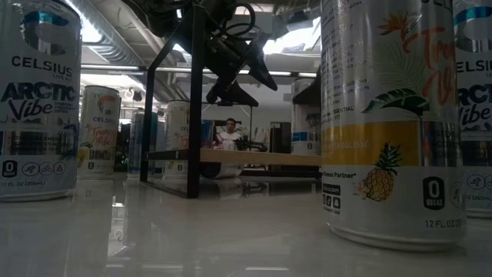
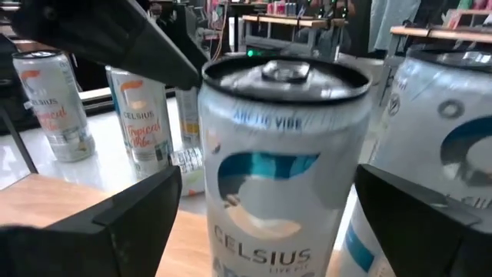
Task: Place canned beverage on shelf
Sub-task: Put the white blue soda can on the shelf
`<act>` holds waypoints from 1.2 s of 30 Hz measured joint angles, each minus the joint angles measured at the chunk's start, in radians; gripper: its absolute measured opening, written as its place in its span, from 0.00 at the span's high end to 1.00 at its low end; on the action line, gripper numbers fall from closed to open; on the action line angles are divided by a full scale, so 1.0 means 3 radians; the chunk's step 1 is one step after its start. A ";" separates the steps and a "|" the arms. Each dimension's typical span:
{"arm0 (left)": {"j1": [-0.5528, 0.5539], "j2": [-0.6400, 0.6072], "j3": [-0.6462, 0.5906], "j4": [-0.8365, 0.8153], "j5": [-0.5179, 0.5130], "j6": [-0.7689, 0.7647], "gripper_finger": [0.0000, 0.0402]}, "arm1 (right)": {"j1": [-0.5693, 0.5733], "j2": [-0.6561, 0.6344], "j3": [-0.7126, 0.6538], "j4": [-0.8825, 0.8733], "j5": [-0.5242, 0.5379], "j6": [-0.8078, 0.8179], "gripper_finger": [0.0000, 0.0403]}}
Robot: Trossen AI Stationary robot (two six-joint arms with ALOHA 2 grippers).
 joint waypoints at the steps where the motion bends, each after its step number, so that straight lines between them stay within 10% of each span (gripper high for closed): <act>1: 0.0000 0.0000 0.0000 0.0000 0.0000 -0.0001 0.28 | 0.0001 -0.0019 0.0000 -0.0001 0.0018 -0.0026 0.07; 20: 0.0000 0.0000 0.0000 0.0000 0.0000 0.0000 0.28 | 0.0000 -0.0676 0.0000 0.0008 0.0013 -0.0098 0.07; 36: 0.0001 0.0001 0.0000 0.0000 0.0000 0.0003 0.28 | 0.0209 -0.1191 0.0000 -0.0340 -0.0922 -0.0085 0.07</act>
